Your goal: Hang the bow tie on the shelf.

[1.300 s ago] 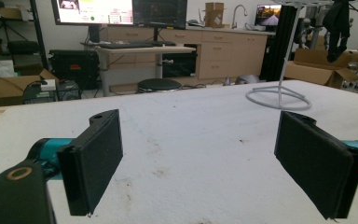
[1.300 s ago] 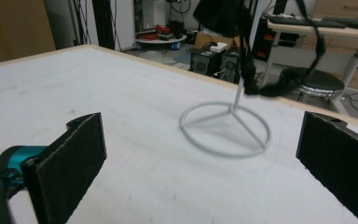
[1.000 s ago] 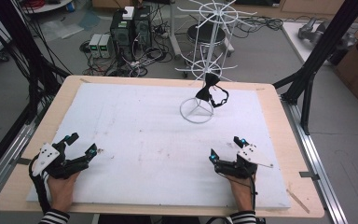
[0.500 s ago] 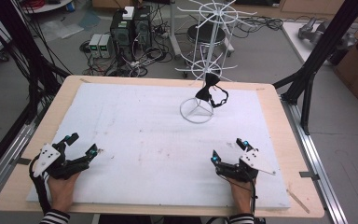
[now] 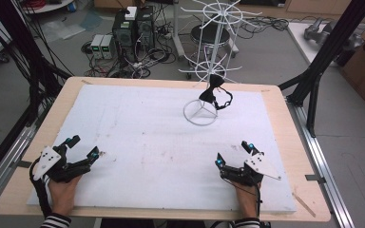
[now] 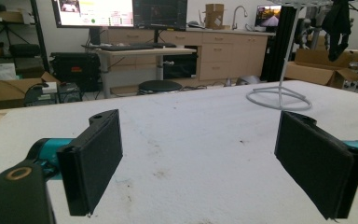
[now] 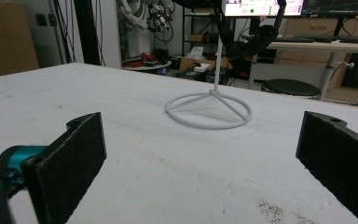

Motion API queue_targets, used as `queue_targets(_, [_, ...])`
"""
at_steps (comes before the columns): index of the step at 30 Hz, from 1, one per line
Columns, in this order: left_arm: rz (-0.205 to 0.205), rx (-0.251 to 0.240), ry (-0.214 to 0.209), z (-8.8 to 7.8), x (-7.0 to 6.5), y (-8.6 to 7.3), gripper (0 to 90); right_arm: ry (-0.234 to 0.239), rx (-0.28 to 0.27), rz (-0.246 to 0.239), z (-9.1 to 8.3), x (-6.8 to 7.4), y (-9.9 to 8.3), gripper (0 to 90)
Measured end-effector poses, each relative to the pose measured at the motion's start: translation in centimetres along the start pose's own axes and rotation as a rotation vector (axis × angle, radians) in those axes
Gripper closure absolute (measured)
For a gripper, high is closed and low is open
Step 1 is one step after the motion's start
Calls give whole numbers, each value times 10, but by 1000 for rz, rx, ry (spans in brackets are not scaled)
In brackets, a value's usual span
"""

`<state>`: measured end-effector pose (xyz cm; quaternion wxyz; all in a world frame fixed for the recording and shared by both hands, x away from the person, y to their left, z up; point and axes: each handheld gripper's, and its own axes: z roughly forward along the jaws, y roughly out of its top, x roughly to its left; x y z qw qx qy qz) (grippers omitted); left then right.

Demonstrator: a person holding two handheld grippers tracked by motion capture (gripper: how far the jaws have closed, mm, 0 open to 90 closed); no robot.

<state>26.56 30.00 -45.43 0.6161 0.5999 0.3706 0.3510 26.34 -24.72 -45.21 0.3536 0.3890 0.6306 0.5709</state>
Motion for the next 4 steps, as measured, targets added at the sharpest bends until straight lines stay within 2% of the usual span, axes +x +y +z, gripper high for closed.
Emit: queue_targets(4, [-3,8,-1,0,1,0,153,-1,0,10,0,0,0,4])
